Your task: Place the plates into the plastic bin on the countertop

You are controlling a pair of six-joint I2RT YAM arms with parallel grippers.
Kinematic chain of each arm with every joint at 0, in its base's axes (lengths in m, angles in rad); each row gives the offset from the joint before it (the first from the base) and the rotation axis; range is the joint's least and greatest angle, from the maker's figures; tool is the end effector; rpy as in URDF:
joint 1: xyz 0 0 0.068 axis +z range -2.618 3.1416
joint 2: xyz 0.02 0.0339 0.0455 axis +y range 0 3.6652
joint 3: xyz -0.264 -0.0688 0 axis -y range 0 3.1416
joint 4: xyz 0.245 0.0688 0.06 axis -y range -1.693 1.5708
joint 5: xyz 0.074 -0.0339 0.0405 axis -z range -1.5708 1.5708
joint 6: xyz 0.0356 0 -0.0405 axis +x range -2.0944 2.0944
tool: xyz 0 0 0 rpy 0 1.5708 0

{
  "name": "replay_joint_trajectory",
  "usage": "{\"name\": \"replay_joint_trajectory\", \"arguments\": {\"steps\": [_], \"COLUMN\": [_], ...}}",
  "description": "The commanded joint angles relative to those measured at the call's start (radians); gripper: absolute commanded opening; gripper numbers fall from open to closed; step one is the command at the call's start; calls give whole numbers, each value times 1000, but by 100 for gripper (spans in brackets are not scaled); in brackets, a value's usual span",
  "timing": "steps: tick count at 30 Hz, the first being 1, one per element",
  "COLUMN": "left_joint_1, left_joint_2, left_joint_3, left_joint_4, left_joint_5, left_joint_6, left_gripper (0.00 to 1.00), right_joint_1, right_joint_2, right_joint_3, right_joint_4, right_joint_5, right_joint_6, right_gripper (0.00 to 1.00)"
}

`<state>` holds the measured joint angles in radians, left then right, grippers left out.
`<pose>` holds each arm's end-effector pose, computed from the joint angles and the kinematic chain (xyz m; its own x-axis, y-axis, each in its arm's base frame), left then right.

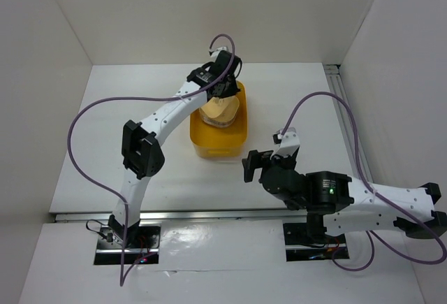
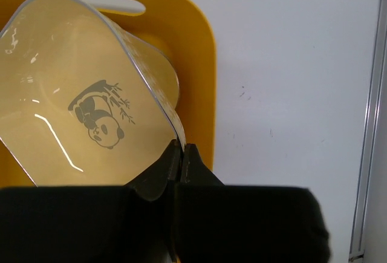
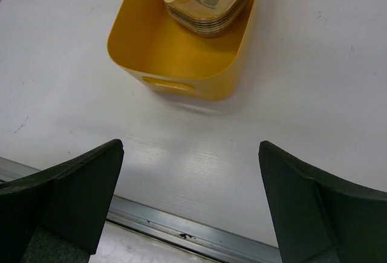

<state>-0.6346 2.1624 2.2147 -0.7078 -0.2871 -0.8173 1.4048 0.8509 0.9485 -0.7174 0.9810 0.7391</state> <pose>0.4042 -0.2850 0.3394 -0.6187 -0.4131 -0.6683 -0.0927 0.8830 -0.4601 0.0557 0.1532 0.3411 -0.3652 0.0879 -0.9268 -0.2582 0.9469 0.1915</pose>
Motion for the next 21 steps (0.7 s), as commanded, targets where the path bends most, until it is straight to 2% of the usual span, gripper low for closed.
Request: {"name": "replay_joint_trajectory", "arguments": {"steps": [1,9,18,19,21], "left_joint_1": [15,24,33,33,33], "left_joint_2": [-13,-15,-12,-21,-44], "left_joint_3": [-33,-43,-68,-69,-79], "left_joint_4": [63,105,105,105,105], "left_joint_5": [-38,-72,-64,-64,-64], "left_joint_6": [-95,-206,-264,-264,-264], "left_gripper": [0,0,0,6,25], "right_joint_1": [8,8,8,8,8], "right_joint_2": [-15,14,46,46,56], "right_joint_3": [-10,-10,-28,-28,-28], "right_joint_4": [36,71,101,101,101], "right_joint_5": [42,30,8,-1,-1], "right_joint_6": [-15,-72,-82,-92,-92], "right_gripper": [100,100,100,100,100]}}
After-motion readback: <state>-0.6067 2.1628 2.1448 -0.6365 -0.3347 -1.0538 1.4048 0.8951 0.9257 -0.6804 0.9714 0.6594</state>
